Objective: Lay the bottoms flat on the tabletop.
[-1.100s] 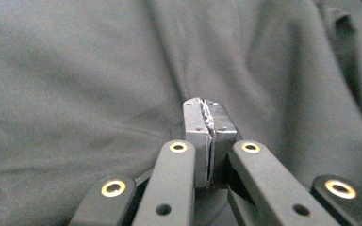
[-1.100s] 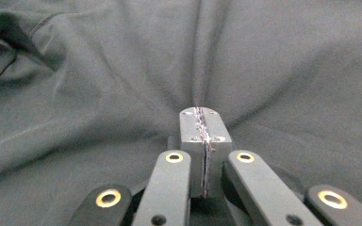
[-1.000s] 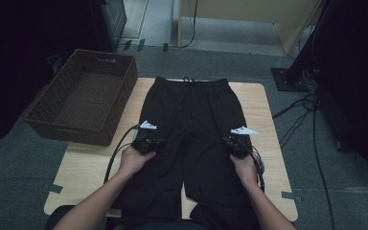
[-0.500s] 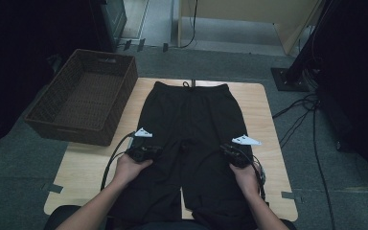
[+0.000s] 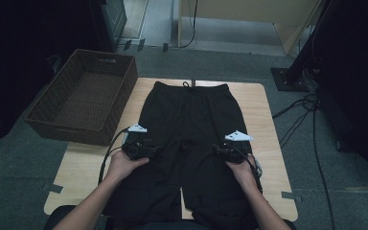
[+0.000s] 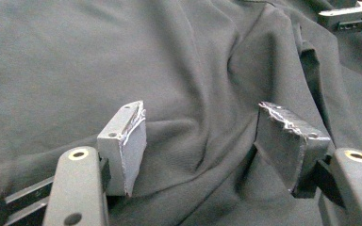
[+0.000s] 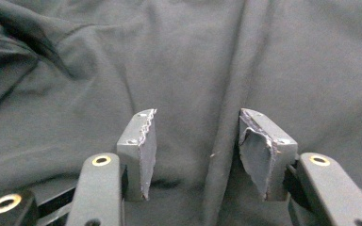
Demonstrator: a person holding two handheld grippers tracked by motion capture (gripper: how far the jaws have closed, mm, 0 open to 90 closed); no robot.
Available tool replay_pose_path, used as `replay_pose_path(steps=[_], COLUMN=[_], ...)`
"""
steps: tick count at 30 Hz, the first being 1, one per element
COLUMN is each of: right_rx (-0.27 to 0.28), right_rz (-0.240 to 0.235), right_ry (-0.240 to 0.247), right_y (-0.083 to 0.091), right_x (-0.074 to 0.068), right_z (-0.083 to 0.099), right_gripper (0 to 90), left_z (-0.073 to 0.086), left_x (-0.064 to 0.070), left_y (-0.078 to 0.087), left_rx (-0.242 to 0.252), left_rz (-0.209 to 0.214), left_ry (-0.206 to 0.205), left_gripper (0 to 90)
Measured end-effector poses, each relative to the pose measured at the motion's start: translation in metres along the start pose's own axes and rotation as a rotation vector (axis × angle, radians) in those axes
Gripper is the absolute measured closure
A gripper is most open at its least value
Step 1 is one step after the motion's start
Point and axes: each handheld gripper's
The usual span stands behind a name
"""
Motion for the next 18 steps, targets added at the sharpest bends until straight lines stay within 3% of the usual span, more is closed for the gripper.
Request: replay_pose_path(steps=[4,6,9,15,18], right_rx=[0.000,-0.004,-0.015,0.002,0.001], right_rz=[-0.020,-0.047,-0.094,-0.069,-0.047], right_ry=[-0.027,-0.047,-0.089,-0.073,-0.052], right_y=[-0.003,-0.004,-0.007,-0.012,-0.014], right_x=[0.004,0.006,0.013,0.015,0.011], right_z=[-0.004,-0.006,-0.011,-0.013,-0.013], right_gripper=[45.6,45.5,45.1,40.4,37.9], left_z=[0.001,0.001,0.001,0.002,0.002], left_x=[-0.001,-0.001,-0.002,-0.005,-0.005], left_y=[0.002,0.002,0.002,0.004,0.007], left_rx=[-0.003,-0.004,0.001,-0.006,-0.013], left_rz=[-0.008,-0.037,-0.044,-0.058,-0.067], left_ry=[-0.020,-0.035,-0.046,-0.051,-0.086], left_gripper=[34.7,34.9,38.4,44.6,47.5])
Point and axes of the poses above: each handheld gripper's, and its own axes: y roughly backward along the jaws, z roughly out of its underside, x roughly to its right, and after that the axes turned 10 degrees about -z, right-handed
